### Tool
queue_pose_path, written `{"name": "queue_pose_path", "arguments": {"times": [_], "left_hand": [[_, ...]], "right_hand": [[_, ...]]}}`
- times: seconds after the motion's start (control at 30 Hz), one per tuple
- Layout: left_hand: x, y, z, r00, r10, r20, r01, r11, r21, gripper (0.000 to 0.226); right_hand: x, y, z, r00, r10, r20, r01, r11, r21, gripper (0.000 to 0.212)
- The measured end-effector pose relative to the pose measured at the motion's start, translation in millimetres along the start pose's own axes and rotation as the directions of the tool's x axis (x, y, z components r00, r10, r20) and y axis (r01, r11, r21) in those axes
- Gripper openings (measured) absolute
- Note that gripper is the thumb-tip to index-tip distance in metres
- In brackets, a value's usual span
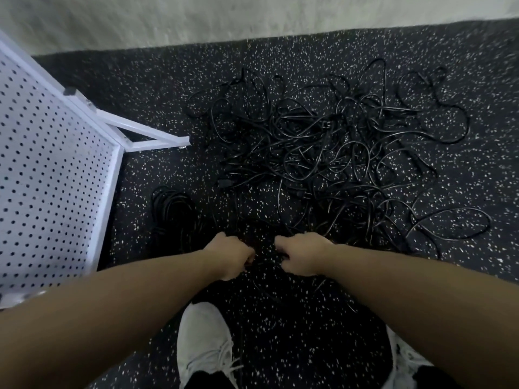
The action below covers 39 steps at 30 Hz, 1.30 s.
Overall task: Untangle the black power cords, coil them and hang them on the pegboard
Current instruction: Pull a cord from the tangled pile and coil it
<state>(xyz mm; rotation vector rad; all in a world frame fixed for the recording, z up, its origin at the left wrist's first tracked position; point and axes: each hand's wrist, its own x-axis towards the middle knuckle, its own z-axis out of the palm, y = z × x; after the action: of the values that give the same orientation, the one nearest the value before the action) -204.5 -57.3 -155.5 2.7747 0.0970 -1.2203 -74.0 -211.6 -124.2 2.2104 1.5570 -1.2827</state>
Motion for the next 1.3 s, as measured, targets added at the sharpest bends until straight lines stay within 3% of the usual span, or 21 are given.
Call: {"name": "queue_pose_path", "arguments": {"times": [0.17,0.3,0.47,0.6,0.67,0.77,0.87,0.93,1.0,1.1,1.2,1.3], "left_hand": [[-24.8,2.4,-21.4,0.966,-0.024,-0.256,0.021,1.000,-0.013,0.026],[-58.9,5.4,-62.3,0.924,-0.103,-0.368,0.007,0.967,-0.253,0.023],[-109.1,12.2,-129.3,0.854,-0.146,-0.499,-0.080,0.911,-0.403,0.022],[-150.0,29.3,-185.0,0.796,-0.166,-0.582,-0.174,0.858,-0.482,0.009],[-171.4,38.5,-207.5,0.757,-0.174,-0.629,-0.220,0.840,-0.496,0.008],[-198.5,57.2,-234.9,0.684,-0.221,-0.695,-0.304,0.781,-0.546,0.009],[-209.8,79.5,-257.4,0.622,-0.244,-0.744,-0.440,0.677,-0.590,0.010],[-213.4,94.1,-268.7,0.599,-0.263,-0.756,-0.475,0.643,-0.601,0.010],[-216.6,109.9,-276.3,0.598,-0.273,-0.754,-0.488,0.622,-0.612,0.018],[-217.9,130.9,-279.5,0.634,-0.204,-0.746,-0.480,0.652,-0.586,0.035],[-211.8,143.9,-280.3,0.681,-0.173,-0.712,-0.465,0.649,-0.602,0.046],[-207.1,158.2,-277.6,0.649,-0.181,-0.739,-0.495,0.638,-0.590,0.080]], "right_hand": [[-26.1,10.1,-18.2,1.000,-0.008,-0.030,0.015,0.972,0.236,0.038],[-59.9,11.2,-62.8,0.996,-0.020,-0.082,0.032,0.988,0.149,0.044],[-107.4,6.3,-124.5,0.985,0.020,-0.172,0.003,0.991,0.131,0.044],[-159.2,-5.3,-172.2,0.921,0.079,-0.381,-0.032,0.991,0.129,0.039],[-191.1,-10.2,-189.1,0.901,0.126,-0.414,-0.053,0.982,0.183,0.038],[-240.6,-19.3,-202.6,0.836,0.140,-0.531,0.051,0.943,0.329,0.038],[-276.6,-22.9,-208.0,0.743,0.221,-0.632,0.280,0.755,0.593,0.033],[-294.4,-22.4,-208.6,0.750,0.219,-0.625,0.415,0.581,0.701,0.035],[-306.5,-19.1,-205.6,0.746,0.223,-0.628,0.473,0.486,0.735,0.037],[-318.6,-13.9,-204.0,0.745,0.297,-0.597,0.469,0.402,0.786,0.033],[-323.4,-11.9,-207.5,0.829,0.311,-0.464,0.389,0.274,0.879,0.031],[-325.7,-10.9,-208.0,0.868,0.351,-0.351,0.286,0.223,0.932,0.034]]}}
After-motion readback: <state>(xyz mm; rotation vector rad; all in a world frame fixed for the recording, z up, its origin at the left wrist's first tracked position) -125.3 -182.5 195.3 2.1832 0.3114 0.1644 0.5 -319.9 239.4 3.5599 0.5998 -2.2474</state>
